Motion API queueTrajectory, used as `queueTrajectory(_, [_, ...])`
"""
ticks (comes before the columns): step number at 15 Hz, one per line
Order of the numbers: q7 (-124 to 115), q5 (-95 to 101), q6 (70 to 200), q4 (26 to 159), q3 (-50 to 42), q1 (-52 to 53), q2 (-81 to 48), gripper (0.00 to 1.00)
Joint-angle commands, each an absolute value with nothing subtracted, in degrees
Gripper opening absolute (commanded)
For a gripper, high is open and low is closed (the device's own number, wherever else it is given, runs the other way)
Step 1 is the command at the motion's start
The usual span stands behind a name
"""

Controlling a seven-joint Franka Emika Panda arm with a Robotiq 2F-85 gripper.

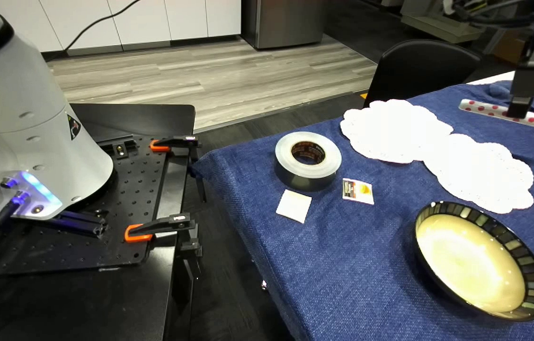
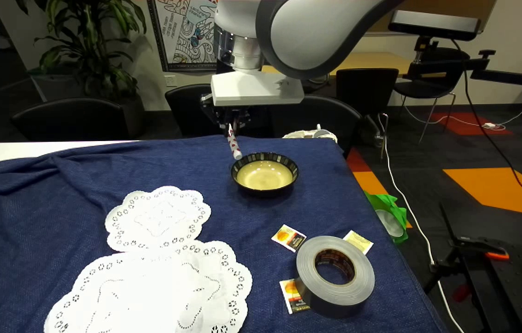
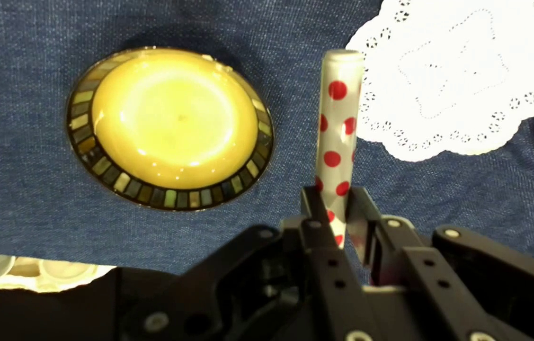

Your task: Remove the marker from the bowl and place it on the table

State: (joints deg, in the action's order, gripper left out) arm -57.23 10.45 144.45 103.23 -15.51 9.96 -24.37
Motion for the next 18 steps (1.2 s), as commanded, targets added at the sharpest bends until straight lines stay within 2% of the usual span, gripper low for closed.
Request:
queueTrajectory(1, [-63.6, 8.71, 138.72, 101.13, -12.89, 9.87, -24.28, 0.05])
queueTrajectory(7, [-66.72, 0.72, 137.51, 98.12, -7.92, 7.65, -27.74, 0.05])
queueTrajectory(18, [-73.12, 1.27, 132.87, 88.78, -9.0, 8.62, -41.85, 0.05])
